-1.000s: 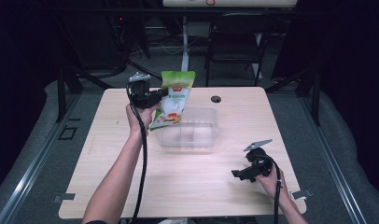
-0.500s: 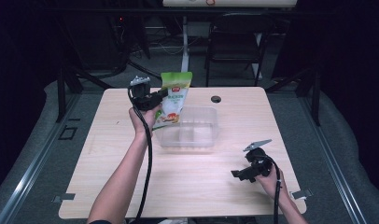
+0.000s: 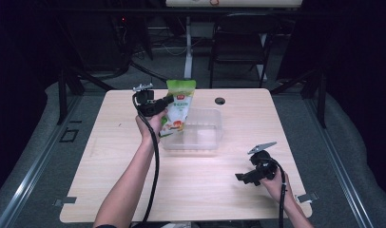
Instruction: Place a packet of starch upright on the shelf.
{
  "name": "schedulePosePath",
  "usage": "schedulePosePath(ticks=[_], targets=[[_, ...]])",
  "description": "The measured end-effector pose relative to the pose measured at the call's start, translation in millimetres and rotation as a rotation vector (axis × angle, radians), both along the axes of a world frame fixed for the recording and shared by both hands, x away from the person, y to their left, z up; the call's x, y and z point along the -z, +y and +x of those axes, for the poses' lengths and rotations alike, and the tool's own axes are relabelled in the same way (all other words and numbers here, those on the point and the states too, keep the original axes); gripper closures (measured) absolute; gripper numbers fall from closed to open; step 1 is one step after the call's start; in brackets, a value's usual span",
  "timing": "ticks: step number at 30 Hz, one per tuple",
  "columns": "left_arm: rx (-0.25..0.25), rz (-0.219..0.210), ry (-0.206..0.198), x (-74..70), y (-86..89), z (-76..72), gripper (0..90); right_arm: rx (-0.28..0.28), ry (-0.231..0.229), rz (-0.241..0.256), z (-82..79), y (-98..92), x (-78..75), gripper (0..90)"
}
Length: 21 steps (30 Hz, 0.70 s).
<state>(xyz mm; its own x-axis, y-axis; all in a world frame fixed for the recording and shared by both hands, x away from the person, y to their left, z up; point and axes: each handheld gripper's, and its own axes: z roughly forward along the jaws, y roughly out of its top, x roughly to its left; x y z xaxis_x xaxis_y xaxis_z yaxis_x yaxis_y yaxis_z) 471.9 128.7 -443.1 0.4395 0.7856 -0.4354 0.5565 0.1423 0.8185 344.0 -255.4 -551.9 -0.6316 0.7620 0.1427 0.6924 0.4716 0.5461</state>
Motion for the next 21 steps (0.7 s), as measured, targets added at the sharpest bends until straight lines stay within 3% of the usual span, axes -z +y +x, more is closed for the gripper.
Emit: schedulePosePath(ticks=[7,14,16,21], targets=[[0.027,0.065,0.013,3.2,-0.5,-2.4,89.2,0.002,0.004,0.003,-0.3,1.5,0.6,5.2],[0.065,0.232,0.004,-2.6,0.9,-13.7,87.9,0.002,0.005,-0.002,-0.4,1.7,0.1,5.2],[0.082,0.286,-0.006,-4.2,2.0,-14.7,85.2,-0.003,-0.003,-0.007,-0.2,1.9,0.4,5.2],[0.108,0.322,0.017,-7.9,9.9,-9.4,69.6,-0.009,0.003,-0.005,-0.4,2.8,0.4,5.2]])
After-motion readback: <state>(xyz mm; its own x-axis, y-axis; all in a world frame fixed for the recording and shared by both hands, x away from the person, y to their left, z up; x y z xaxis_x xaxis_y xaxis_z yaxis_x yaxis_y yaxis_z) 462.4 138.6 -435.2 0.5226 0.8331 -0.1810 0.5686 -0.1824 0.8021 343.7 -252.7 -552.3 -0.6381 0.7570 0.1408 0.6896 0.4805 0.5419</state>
